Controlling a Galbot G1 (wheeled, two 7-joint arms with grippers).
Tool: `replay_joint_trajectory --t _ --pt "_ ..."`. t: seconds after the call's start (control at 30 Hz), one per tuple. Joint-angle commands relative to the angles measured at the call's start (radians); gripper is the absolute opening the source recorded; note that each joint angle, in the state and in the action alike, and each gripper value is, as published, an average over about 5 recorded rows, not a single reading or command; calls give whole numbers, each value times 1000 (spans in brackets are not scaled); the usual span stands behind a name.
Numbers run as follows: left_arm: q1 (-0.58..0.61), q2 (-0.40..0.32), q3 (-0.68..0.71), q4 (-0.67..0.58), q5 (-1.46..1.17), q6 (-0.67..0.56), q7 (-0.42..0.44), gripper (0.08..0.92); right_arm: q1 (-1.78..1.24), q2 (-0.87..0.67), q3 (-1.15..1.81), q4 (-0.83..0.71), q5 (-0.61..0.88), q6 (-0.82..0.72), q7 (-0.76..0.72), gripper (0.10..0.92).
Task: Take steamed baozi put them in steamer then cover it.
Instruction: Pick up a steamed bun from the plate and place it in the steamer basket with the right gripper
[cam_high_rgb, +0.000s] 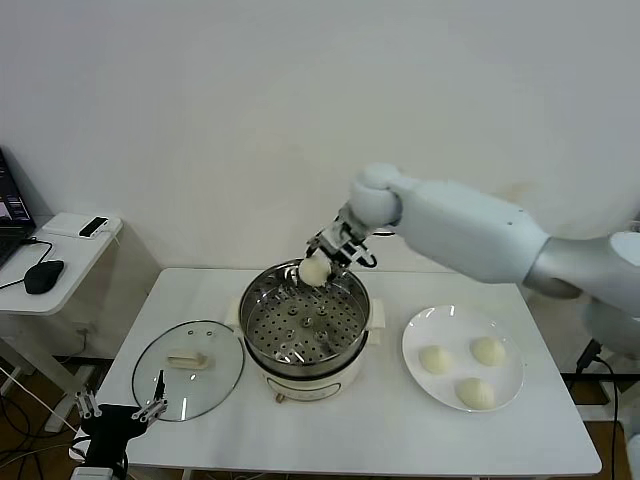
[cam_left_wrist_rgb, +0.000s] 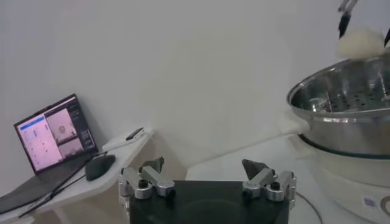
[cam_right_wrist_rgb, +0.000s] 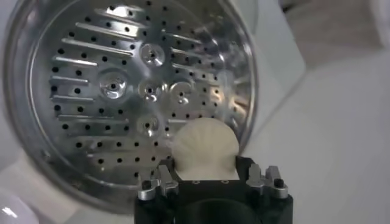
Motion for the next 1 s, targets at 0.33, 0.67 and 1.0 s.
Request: replay_joint_trajectory --t 0.33,0.67,1.0 --pt "0 1 -3 -2 -5 -1 1 823 -68 137 -45 -184 -232 240 90 619" --pt "-10 4 -4 2 -9 0 1 823 -43 125 -32 -181 -150 227 74 711" --pt "-9 16 -14 -8 -19 4 6 823 132 -69 -9 110 229 -177 -98 822"
